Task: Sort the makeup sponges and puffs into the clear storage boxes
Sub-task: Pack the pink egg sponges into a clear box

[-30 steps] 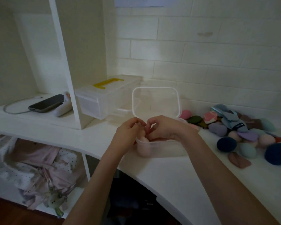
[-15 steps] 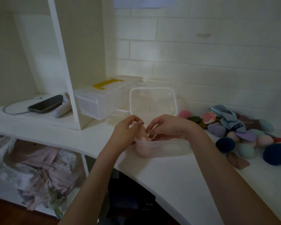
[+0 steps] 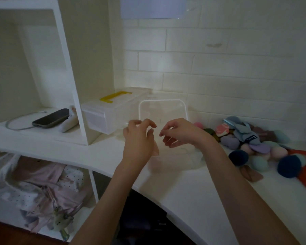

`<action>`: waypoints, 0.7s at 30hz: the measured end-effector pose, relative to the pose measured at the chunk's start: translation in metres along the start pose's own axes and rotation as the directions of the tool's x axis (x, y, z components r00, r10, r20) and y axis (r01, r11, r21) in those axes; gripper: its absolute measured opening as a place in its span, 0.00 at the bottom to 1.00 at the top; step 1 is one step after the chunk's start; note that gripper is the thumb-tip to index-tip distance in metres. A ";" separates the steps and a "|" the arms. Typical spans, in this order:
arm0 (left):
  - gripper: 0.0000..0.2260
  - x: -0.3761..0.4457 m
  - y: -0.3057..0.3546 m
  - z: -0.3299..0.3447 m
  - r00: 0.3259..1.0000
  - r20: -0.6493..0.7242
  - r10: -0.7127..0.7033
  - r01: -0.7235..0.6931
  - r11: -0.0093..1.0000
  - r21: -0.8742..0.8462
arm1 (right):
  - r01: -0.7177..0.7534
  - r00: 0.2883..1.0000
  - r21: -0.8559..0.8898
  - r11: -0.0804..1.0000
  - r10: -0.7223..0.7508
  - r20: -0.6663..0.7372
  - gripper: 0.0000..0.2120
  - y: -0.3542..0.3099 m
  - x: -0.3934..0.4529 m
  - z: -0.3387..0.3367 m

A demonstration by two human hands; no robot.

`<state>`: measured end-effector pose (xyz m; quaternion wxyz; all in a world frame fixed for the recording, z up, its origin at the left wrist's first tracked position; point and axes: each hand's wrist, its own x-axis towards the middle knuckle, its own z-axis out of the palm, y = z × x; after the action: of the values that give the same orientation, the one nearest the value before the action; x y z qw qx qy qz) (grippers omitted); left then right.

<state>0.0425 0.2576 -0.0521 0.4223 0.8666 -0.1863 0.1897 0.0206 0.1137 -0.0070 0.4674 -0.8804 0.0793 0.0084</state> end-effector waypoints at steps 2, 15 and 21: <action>0.09 -0.006 0.018 -0.002 0.992 -0.062 0.107 -0.106 0.994 0.016 | 0.045 0.994 0.036 0.998 -0.041 -0.101 0.07 -0.001 -0.005 -0.003; 0.09 -0.045 0.132 0.098 0.825 0.261 0.501 -0.417 0.852 -0.316 | 0.071 0.661 0.062 0.996 0.000 -0.750 0.06 0.089 -0.082 -0.108; 0.13 -0.038 0.149 0.180 0.833 0.395 0.388 -0.397 0.916 -0.062 | -0.199 0.701 -0.190 0.961 0.004 -0.714 0.14 0.148 -0.102 -0.156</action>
<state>-0.0314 0.0339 -0.0753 0.3175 0.8348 -0.4398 0.0936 -0.1110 -0.0827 -0.0316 0.2839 -0.8625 0.2991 -0.2934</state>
